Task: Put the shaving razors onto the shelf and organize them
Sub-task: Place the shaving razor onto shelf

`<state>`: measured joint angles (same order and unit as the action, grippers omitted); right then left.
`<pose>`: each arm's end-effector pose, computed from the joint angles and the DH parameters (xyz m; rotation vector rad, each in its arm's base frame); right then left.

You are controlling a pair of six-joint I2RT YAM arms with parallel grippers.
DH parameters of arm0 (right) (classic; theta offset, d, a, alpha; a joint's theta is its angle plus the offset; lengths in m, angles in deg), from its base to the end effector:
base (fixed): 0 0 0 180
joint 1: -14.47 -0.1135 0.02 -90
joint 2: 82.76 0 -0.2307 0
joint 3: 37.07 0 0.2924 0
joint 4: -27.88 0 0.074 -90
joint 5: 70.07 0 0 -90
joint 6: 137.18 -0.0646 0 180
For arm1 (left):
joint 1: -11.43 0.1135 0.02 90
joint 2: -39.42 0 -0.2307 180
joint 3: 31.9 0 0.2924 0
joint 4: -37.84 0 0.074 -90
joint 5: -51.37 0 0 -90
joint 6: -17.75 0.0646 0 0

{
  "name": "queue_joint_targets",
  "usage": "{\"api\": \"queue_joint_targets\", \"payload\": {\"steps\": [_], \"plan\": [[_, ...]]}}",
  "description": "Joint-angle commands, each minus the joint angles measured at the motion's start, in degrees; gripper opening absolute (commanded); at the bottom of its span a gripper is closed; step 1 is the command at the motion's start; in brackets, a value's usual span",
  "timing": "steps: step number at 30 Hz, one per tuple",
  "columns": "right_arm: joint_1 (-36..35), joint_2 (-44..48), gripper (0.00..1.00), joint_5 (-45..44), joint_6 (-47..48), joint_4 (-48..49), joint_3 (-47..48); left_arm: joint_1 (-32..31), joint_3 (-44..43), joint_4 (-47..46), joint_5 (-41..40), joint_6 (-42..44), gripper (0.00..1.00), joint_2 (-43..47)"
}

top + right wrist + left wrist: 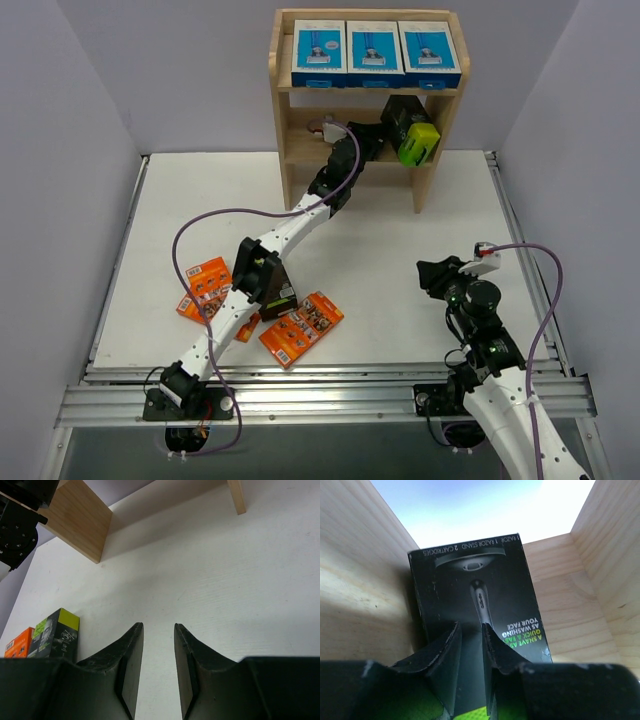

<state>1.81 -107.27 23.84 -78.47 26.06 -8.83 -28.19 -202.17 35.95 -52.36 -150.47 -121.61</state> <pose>0.2334 0.0570 0.2328 0.1999 1.5621 0.6587 0.5189 -0.4097 0.2618 -0.7273 1.3894 -1.5195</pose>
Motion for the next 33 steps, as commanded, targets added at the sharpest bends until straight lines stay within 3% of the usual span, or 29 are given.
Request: {"api": "queue_joint_targets", "payload": {"steps": [1, 9, 14, 15, 17, 22, 33], "plan": [[-0.4, 0.5, 0.27, 0.0, 0.6, 2.4, -0.3, -1.3, -2.3, 3.4, 2.7, -3.2, 0.32, -2.0], [-0.4, 0.2, 0.28, 0.0, 1.0, 2.3, 0.3, -1.1, 3.3, 0.2, 5.7, -5.0, 0.33, -0.6], [-0.3, -0.8, 0.34, 0.2, 1.2, 2.8, 0.7, 0.4, 9.1, -1.1, 8.7, -2.7, 0.34, 4.4], [-0.3, -1.4, 0.36, 0.3, 1.2, 3.1, 0.7, 0.8, 9.8, -1.1, 9.6, -3.1, 0.38, 4.7], [-0.3, -2.0, 0.38, 0.5, 1.5, 3.8, 1.3, 1.8, 11.7, -1.2, 12.3, -3.7, 0.65, 6.2], [-0.4, -6.5, 0.44, 0.4, 2.3, 6.5, 3.6, 3.2, 25.6, -4.8, 13.7, -1.2, 0.67, 15.1], [-0.5, -15.3, 0.54, -3.2, 6.3, 11.2, 12.1, 6.0, 39.5, -7.4, 20.5, 2.4, 0.67, 25.7]]}}
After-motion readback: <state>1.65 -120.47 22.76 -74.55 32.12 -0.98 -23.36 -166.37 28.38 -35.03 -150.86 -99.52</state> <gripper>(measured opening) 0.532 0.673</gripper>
